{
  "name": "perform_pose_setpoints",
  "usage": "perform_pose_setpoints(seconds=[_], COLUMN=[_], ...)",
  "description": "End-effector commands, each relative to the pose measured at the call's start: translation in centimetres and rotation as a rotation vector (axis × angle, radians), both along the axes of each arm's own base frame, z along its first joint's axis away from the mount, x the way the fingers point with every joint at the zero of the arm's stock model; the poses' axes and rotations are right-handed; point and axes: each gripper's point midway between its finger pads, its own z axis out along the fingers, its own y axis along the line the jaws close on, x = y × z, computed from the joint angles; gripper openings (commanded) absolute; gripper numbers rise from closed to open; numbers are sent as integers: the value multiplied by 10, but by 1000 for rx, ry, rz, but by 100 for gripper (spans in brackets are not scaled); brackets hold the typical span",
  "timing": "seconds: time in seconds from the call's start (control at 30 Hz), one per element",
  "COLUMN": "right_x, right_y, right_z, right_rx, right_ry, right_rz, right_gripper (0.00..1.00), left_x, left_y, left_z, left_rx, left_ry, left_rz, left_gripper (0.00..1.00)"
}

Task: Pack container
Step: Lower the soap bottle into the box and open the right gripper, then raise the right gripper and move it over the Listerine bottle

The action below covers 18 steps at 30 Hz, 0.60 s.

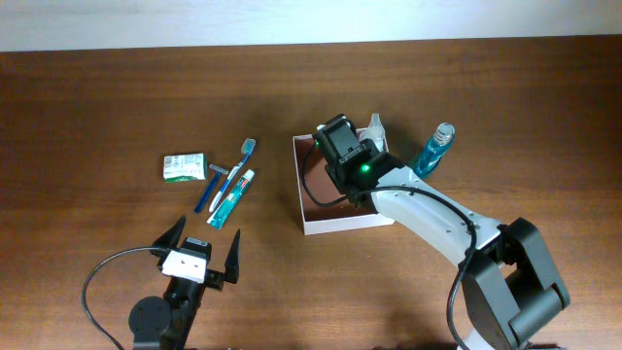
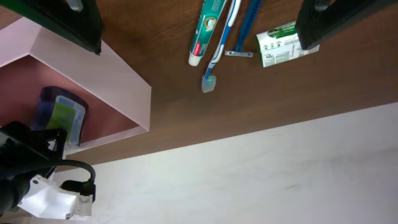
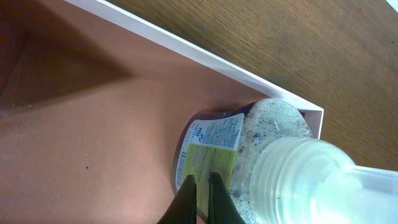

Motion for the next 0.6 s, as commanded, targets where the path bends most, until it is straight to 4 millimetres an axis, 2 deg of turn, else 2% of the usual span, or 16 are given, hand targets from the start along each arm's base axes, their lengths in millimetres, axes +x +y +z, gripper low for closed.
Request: perform_pose_setpoints(seconds=[0.0, 0.03, 0.07, 0.17, 0.23, 0.33, 0.37, 0.4, 0.43, 0.5, 0.53, 0.57], right_x=[4, 3, 1, -6, -9, -12, -16, -18, -25, -35, -44, -49], right_y=[4, 8, 13, 27, 35, 37, 35, 34, 29, 23, 17, 13], right_z=[3, 1, 0, 0, 10, 30, 45, 50, 68, 92, 115, 127], right_rx=[24, 43, 69, 138, 189, 224, 236, 240, 250, 267, 285, 296], right_ry=[2, 13, 30, 65, 65, 43, 26, 20, 1, -28, -62, -83], right_rz=[5, 17, 34, 80, 107, 123, 127, 128, 130, 133, 137, 137], right_gripper=[6, 19, 26, 28, 47, 58, 65, 66, 73, 77, 80, 82], left_x=[-1, -1, -1, -1, -1, -1, -1, -1, -1, -1, -1, -1], left_y=[-1, -1, -1, -1, -1, -1, -1, -1, -1, -1, -1, -1], left_z=[0, 0, 0, 0, 0, 0, 0, 0, 0, 0, 0, 0], left_rx=[14, 14, 14, 14, 14, 14, 14, 14, 14, 14, 14, 14], left_ry=[-5, -5, -5, -5, -5, -5, -5, -5, -5, -5, -5, -5], left_rz=[-11, -11, -12, -11, -11, -12, -11, -12, -11, -11, -11, -12], left_gripper=[100, 100, 100, 100, 100, 100, 100, 100, 100, 100, 100, 100])
